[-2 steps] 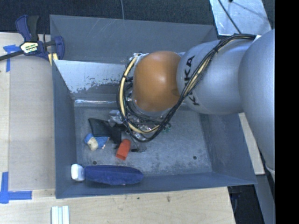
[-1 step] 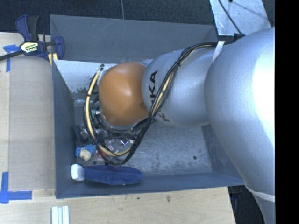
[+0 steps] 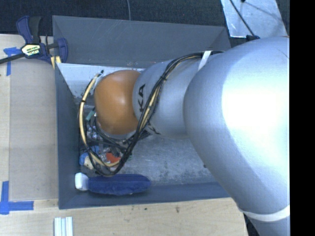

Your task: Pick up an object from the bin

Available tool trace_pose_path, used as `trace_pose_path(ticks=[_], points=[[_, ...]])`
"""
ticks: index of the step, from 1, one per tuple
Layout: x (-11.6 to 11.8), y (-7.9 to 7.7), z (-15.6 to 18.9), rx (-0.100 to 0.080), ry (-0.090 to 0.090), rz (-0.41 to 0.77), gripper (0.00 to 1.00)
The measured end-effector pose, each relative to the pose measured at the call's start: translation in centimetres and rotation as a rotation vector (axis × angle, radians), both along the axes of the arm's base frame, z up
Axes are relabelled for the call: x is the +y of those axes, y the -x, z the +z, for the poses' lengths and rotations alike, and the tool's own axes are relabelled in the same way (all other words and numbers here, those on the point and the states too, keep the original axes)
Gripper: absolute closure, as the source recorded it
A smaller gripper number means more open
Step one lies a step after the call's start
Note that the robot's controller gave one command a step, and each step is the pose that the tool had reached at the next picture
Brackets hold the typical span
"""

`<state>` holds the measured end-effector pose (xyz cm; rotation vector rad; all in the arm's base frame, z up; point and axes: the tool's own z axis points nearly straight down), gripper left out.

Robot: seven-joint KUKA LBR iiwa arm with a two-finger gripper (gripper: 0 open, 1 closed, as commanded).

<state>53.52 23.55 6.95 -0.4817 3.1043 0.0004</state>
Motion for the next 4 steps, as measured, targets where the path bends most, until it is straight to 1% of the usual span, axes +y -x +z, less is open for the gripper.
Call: trace_pose_path(ticks=[1,2,3,4], points=[[0.0,-0.1,0.0,-0.001,-0.001,-0.001,0.0],[-0.1,-0.1,0.0,-0.001,-0.001,-0.001,1.0],[0.0,-0.3,9.4,-0.01,-0.004,-0.002,1.0],[0.0,-0.4,10.1,-0.005,-0.002,-0.003,1.0]])
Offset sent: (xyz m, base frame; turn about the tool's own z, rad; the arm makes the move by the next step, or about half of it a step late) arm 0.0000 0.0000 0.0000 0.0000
